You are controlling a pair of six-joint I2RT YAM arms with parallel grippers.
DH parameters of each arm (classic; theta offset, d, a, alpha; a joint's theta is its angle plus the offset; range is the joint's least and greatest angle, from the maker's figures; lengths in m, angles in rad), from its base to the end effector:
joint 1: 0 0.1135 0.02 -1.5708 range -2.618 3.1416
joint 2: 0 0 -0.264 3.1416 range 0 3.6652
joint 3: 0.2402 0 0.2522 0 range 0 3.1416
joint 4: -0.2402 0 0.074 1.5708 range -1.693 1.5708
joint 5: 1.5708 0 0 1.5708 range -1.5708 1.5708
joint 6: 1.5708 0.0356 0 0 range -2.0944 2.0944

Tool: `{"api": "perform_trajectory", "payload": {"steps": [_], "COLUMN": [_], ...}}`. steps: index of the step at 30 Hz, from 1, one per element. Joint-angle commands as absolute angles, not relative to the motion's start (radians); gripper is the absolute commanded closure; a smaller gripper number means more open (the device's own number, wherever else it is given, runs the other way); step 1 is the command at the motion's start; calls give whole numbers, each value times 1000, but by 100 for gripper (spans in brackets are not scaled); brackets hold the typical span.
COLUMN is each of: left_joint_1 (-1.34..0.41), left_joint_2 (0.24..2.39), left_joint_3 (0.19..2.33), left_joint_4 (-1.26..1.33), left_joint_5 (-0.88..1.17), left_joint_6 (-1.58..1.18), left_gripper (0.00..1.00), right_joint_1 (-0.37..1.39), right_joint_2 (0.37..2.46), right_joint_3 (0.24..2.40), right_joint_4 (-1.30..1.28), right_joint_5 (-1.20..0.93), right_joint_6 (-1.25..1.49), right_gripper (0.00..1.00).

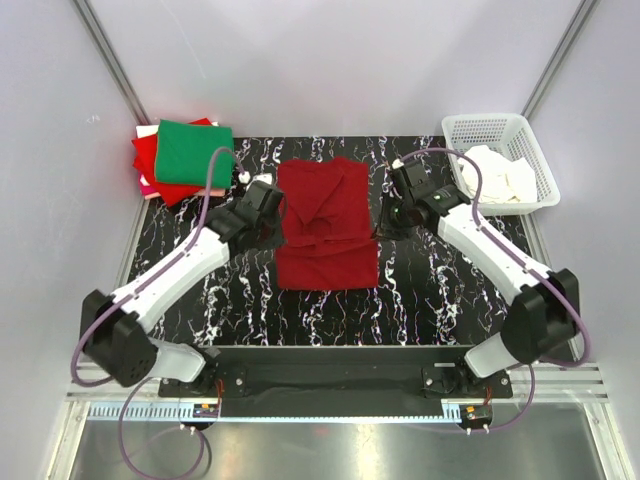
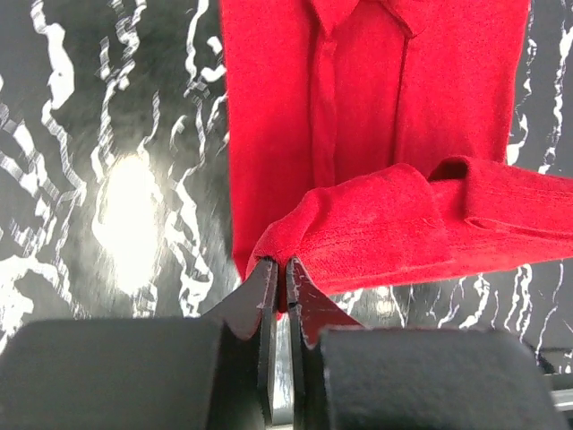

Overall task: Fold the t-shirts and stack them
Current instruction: Fold the tshirt

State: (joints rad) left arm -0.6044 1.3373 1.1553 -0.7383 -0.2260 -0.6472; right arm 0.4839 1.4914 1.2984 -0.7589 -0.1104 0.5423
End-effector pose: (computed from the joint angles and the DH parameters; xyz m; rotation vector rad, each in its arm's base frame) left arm 0.2321 -0.1506 0.2985 -0.1476 2.4722 -0.2612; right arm 0.2765 0.1498 0.2995 0.0301 2.6043 0.5341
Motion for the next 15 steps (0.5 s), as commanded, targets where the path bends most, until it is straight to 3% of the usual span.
{"api": "perform_trajectory", "payload": {"steps": [1,15], "left_joint_1": [-560,-439], "left_joint_2": [1426,1724], "left_joint_3": [1255,1485], "left_joint_4": [-646,-644], "left_joint_5": [-104,20], "left_joint_6": [-519,-405], "left_gripper": [94,96], "right_joint_1": [445,351], "right_joint_2": [1540,1812], "right_joint_3": [1368,1580], "right_joint_4": [-721,-700], "right_joint_5": [-143,-256], "right_joint_6": [477,443], "right_gripper": [100,100]}}
